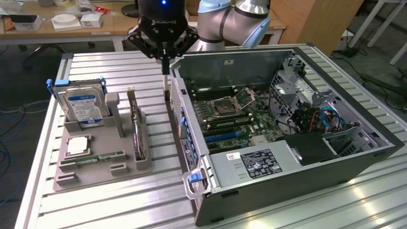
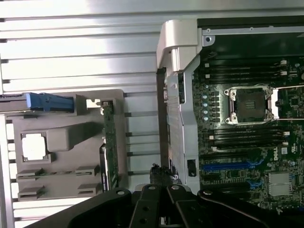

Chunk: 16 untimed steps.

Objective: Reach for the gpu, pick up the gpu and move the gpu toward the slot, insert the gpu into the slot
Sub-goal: 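Reach for the gpu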

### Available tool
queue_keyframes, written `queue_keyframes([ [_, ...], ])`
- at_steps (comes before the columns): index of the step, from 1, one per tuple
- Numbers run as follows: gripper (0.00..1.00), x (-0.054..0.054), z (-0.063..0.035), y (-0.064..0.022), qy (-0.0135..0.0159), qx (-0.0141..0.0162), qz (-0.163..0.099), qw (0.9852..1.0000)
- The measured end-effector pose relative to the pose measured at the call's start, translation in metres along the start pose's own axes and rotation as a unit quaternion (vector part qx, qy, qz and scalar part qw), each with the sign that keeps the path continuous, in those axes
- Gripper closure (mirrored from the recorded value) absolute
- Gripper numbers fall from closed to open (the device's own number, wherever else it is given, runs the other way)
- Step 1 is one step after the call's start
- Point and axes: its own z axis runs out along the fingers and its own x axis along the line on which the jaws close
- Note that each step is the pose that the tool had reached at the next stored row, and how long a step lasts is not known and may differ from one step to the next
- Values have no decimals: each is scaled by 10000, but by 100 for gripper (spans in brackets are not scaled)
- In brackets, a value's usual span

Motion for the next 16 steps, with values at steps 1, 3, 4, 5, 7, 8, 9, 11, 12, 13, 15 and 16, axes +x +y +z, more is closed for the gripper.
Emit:
queue_keyframes([
  [1,90,29,0,-2,0,0,0,10000],
  [3,90,91,-1,-7,0,0,1,10000],
  [4,90,119,-1,-9,0,-1,0,10000],
  [5,90,148,-2,-11,0,0,0,10000],
  [7,90,203,-3,-16,0,0,0,10000],
  [8,90,229,-3,-17,0,0,0,10000],
  [9,90,256,-4,-19,0,0,1,10000],
  [11,90,312,-5,-23,0,0,1,10000],
  [12,90,339,-5,-25,0,-1,1,10000],
  [13,90,365,-5,-27,0,0,0,10000],
  [15,90,415,-6,-31,0,-1,0,10000],
  [16,90,441,-7,-33,0,0,0,10000],
])
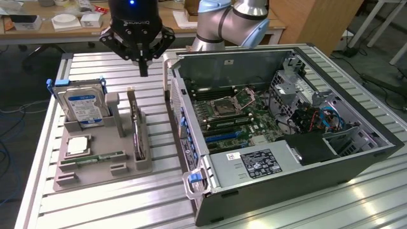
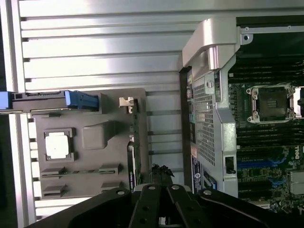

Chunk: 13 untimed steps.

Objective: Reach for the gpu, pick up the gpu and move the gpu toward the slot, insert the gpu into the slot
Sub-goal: 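Reach for the gpu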

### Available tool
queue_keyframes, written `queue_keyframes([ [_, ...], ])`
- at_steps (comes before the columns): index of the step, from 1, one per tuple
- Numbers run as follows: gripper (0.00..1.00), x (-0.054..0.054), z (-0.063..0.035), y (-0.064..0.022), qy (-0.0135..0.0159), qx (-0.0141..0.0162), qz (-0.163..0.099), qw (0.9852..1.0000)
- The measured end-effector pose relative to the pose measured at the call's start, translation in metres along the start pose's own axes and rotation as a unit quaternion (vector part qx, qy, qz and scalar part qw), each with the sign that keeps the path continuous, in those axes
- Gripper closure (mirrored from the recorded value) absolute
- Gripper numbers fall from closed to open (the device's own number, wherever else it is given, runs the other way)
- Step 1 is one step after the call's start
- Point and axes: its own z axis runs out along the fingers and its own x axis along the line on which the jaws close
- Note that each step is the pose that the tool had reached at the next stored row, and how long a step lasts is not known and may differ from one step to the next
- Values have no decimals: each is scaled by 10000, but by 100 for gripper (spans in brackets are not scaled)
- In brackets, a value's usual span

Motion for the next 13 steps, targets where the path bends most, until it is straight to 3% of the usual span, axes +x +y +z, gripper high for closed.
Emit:
queue_keyframes([
  [13,90,214,-3,-17,0,0,0,10000],
])
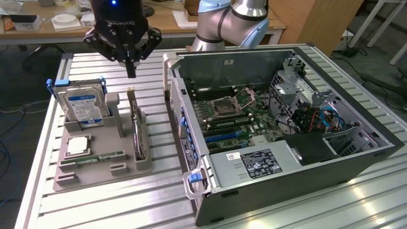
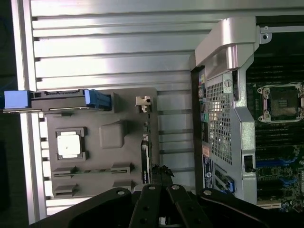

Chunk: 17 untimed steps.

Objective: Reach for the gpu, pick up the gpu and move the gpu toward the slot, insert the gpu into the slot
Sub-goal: 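Reach for the gpu, then pick up the gpu and move the gpu toward the slot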

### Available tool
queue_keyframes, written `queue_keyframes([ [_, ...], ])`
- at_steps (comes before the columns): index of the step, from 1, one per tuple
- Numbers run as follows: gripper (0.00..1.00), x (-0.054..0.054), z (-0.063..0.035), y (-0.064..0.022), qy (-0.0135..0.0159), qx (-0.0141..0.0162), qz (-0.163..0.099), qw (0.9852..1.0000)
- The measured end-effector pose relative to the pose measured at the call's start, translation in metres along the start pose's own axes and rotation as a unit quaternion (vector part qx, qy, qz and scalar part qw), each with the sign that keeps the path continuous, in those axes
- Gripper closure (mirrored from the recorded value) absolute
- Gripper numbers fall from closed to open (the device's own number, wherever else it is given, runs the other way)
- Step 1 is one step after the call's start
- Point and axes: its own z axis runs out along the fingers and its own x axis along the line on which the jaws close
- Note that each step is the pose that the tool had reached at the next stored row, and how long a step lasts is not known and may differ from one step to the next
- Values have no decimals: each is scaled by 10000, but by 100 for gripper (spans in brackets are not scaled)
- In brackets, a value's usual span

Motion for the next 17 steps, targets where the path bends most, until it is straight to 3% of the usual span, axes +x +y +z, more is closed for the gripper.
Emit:
queue_keyframes([
  [15,89,1,0,0,0,0,0,10000],
  [17,77,1,0,0,0,0,0,10000],
])
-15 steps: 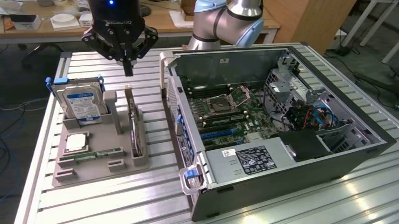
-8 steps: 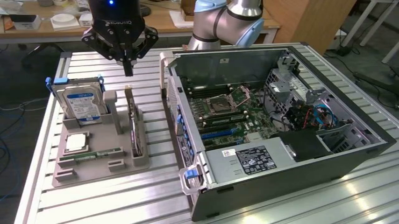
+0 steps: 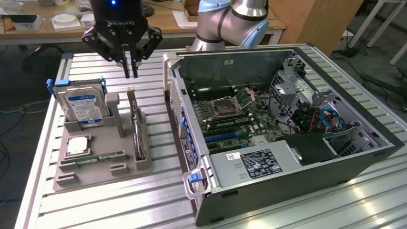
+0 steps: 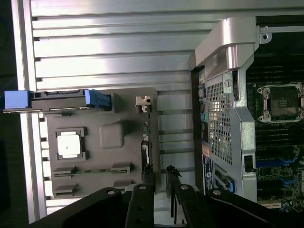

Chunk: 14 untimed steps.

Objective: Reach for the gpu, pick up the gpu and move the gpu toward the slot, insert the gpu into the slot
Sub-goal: 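Pick up the gpu and move the gpu toward the slot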

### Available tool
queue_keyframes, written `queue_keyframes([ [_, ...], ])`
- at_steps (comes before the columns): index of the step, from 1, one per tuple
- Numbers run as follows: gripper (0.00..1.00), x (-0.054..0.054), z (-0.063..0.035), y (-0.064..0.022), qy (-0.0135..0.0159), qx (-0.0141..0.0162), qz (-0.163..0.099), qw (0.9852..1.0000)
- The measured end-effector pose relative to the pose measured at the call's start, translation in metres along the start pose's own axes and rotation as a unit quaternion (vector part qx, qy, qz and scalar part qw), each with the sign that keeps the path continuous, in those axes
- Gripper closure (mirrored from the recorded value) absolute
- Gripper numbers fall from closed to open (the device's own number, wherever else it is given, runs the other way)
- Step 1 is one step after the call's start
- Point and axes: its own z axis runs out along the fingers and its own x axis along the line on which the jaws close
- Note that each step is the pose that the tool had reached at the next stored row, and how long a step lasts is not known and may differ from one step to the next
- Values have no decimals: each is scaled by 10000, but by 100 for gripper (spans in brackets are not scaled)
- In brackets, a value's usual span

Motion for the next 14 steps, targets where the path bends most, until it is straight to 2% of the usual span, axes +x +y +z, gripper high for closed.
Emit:
queue_keyframes([
  [1,71,0,0,0,0,0,0,10000],
  [3,71,0,0,0,0,0,0,10000],
  [6,53,4,1,-5,2,-1,-52,10000],
  [9,47,8,9,-13,8,-5,-176,9998],
  [10,41,8,17,-19,13,-5,-202,9998],
  [14,41,5,73,-86,80,-2,-241,9997],
])
